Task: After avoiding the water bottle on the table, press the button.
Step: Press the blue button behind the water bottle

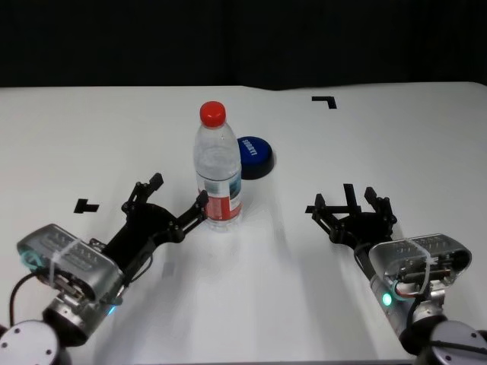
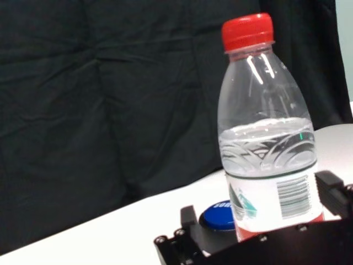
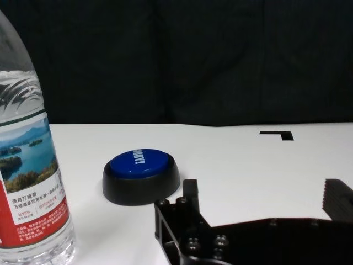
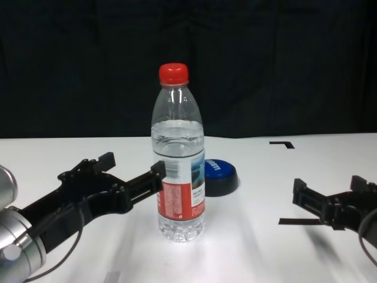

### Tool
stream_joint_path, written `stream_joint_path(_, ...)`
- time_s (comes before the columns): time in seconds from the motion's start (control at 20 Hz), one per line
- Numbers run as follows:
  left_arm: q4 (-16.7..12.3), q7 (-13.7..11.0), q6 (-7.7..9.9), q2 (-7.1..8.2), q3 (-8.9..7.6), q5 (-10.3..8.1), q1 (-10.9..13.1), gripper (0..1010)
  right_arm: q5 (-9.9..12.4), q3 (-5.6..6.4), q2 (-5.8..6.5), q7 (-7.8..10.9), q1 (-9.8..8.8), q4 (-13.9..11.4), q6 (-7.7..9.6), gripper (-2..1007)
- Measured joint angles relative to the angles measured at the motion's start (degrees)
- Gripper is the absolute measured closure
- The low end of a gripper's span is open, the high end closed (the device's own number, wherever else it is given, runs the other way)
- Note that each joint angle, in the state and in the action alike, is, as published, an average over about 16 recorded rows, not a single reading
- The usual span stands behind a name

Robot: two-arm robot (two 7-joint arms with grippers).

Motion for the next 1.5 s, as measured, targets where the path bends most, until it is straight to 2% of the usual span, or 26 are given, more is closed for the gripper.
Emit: stream_joint_path(1.5,3.6,-2.3,-0.56,0.38,2.12,-2.14,-4.2,7,0.0,0.00,0.00,0.00,0.00,0.0,0.00,2)
